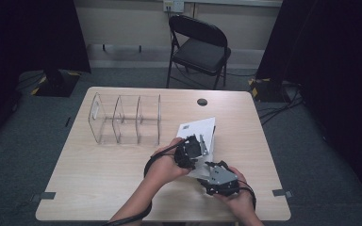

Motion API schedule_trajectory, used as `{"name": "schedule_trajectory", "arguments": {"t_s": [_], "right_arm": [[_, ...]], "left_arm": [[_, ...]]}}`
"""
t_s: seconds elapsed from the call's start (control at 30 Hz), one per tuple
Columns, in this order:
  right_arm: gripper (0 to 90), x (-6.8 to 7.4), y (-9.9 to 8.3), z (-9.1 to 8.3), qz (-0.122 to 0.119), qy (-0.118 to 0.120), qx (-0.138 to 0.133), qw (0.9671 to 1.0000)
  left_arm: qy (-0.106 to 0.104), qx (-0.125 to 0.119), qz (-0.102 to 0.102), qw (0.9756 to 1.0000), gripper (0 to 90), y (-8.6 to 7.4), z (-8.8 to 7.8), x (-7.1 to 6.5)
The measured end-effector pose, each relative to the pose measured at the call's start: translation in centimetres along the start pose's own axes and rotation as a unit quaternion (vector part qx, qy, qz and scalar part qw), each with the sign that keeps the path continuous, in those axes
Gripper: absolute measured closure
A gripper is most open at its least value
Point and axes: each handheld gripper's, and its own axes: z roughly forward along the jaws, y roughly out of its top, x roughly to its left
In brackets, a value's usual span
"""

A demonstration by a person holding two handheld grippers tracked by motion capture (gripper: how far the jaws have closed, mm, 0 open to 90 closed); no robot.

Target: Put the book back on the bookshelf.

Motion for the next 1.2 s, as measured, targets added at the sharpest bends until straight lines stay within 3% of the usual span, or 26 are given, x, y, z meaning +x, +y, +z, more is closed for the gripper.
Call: {"name": "schedule_trajectory", "arguments": {"t_s": [0.17,0.27,0.43,0.5,0.63,0.7,0.87,0.97,1.03,1.13,1.2], "right_arm": [[37.9,0.2,0.3,0.0,-0.008,-0.010,0.012,0.9998],[44.6,0.5,0.7,-0.2,-0.041,-0.016,0.021,0.9988],[50.9,0.7,1.4,-0.7,-0.050,-0.028,0.026,0.9980],[53.6,0.8,1.8,-1.0,-0.066,-0.034,0.030,0.9967],[54.3,0.6,1.9,-1.3,-0.063,-0.029,0.025,0.9972],[54.9,0.7,1.9,-1.4,-0.076,-0.032,0.030,0.9961],[51.9,0.8,1.8,-1.3,-0.069,-0.037,0.025,0.9966],[45.4,0.8,1.7,-0.9,-0.065,-0.034,0.034,0.9967],[34.4,0.9,1.6,-0.4,-0.058,-0.037,0.042,0.9967],[44.4,1.3,1.6,-0.3,-0.074,-0.054,0.046,0.9947],[47.6,0.9,1.5,-0.5,-0.076,-0.053,0.038,0.9950]], "left_arm": [[-0.002,0.001,-0.001,1.0000,51.2,0.0,-0.1,0.0],[0.000,0.000,0.003,1.0000,51.8,0.2,-0.1,0.1],[0.003,-0.003,0.000,1.0000,53.2,0.4,-0.4,0.0],[0.008,-0.004,0.004,1.0000,53.4,0.5,-0.5,0.1],[0.003,0.002,0.004,1.0000,53.8,0.8,-0.6,0.2],[0.003,0.004,0.006,1.0000,53.9,0.9,-0.7,0.2],[0.002,0.007,0.001,1.0000,54.4,1.1,-0.8,0.5],[0.000,0.008,-0.003,1.0000,54.4,1.1,-0.8,0.4],[-0.002,0.008,-0.010,0.9999,54.4,1.2,-0.7,0.3],[-0.002,0.010,-0.006,0.9999,54.3,1.2,-0.7,0.3],[-0.005,0.008,-0.009,0.9999,54.3,1.1,-0.8,0.4]]}}
